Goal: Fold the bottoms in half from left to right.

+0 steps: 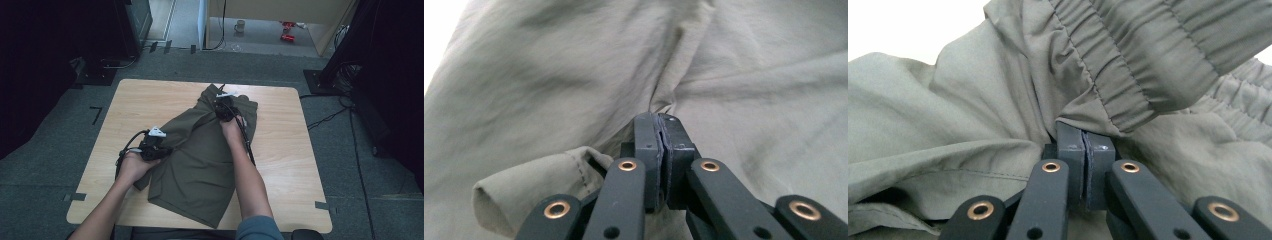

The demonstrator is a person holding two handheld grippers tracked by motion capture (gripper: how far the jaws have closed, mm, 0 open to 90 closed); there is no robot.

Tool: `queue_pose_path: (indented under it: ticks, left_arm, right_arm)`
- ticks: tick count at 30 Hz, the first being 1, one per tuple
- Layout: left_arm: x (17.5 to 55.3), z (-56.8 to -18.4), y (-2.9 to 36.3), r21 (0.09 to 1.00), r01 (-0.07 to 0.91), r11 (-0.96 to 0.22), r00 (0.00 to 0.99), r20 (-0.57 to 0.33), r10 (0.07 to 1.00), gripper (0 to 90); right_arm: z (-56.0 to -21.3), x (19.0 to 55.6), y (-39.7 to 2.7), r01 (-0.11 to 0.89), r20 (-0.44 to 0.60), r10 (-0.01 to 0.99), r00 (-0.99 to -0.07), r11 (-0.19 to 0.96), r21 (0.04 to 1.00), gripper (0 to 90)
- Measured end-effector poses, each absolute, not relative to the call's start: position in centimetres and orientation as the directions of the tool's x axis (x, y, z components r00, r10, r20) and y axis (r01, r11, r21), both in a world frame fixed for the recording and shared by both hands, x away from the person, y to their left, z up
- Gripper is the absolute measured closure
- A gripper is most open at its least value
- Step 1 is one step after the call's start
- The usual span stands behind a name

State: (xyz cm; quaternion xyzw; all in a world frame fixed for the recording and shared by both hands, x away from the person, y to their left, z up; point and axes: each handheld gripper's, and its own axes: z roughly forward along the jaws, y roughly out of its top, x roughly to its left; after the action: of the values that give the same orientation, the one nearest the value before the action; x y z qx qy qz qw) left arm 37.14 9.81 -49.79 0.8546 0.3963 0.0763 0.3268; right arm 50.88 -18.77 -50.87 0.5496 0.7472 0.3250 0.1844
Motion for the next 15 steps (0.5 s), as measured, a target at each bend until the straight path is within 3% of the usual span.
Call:
queue_pose_path:
  ticks: [8, 15]
  left_arm:
    - [36.6, -49.1, 10.0, 0.614, 0.658, -0.435, 0.655, -0.183, 0.733, 89.2]
    - [34.5, -45.8, 9.9, 0.698, 0.603, -0.386, 0.687, -0.208, 0.696, 89.3]
  right_arm:
    - [-50.3, 51.0, -19.1, 0.716, 0.112, 0.939, -0.326, 0.168, 0.678, 88.5]
    - [-48.3, 50.5, -19.7, 0.69, 0.115, 0.932, -0.343, 0.168, 0.704, 88.5]
